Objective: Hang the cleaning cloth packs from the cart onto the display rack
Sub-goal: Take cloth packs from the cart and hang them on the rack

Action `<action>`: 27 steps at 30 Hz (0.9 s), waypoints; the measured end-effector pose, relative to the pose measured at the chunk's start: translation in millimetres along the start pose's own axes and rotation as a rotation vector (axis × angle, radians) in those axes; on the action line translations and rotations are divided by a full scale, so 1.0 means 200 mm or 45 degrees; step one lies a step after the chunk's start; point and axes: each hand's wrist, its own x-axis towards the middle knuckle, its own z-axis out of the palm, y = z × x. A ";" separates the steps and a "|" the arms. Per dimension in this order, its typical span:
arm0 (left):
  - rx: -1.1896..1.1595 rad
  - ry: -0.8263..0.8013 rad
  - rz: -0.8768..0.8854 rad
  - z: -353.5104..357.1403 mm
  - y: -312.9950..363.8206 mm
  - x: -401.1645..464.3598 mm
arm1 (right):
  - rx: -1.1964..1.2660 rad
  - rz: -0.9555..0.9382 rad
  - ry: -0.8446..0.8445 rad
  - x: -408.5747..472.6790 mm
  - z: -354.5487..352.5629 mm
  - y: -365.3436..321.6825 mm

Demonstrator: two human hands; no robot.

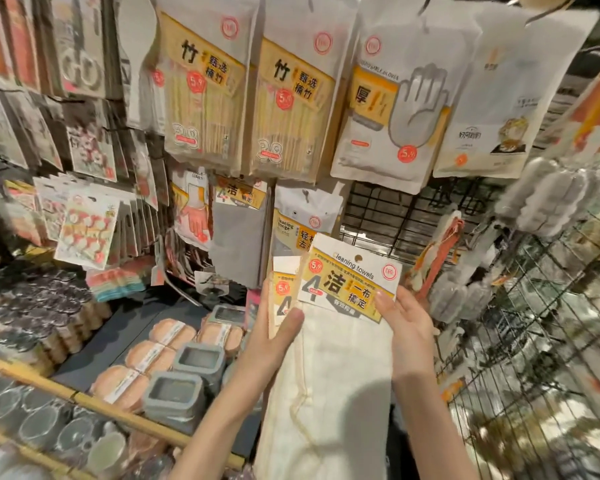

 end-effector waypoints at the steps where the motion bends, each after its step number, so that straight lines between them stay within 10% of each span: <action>1: -0.014 0.014 -0.002 -0.01 -0.01 0.00 | -0.007 -0.006 0.002 0.00 0.01 0.01; 27: -0.114 0.341 -0.327 0.00 -0.43 -0.07 | -0.179 0.295 -0.135 0.11 -0.18 0.24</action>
